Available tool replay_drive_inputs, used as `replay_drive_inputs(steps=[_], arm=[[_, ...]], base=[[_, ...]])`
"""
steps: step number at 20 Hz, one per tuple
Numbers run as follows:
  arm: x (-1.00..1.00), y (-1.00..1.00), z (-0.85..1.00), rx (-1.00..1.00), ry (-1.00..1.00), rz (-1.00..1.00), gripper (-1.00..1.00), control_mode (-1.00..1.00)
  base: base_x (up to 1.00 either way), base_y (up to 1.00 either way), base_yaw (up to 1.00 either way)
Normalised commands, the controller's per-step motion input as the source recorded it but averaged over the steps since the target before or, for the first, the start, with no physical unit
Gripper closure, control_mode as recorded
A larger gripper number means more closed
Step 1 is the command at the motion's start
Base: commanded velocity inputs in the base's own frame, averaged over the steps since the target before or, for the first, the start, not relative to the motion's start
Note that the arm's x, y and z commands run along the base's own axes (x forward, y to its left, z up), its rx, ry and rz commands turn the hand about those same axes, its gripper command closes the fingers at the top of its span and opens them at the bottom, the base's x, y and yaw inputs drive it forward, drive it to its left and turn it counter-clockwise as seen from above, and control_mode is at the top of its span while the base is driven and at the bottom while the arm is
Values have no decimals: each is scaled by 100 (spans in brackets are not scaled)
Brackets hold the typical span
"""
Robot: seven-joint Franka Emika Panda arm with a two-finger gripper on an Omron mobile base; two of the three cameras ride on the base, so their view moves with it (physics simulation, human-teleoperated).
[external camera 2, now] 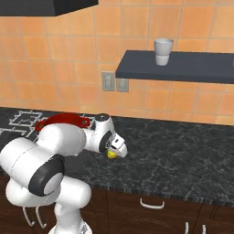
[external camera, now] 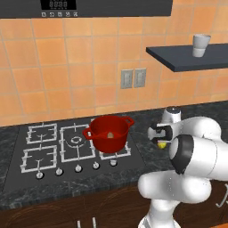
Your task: Put the lemon and sweet potato in the pot. Retrieve the spatula and lightly stir the vegetables in the pot.
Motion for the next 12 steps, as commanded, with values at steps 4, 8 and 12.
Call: replay_drive_inputs(steps=[4,8,12], arm=[[34,0,-26,0,9,0,-100,-100],[0,0,-23,0,8,0,-100,-100],[-2,0,-24,0,7,0,-100,-100]], base=[[0,0,0],[0,0,0],[0,0,0]])
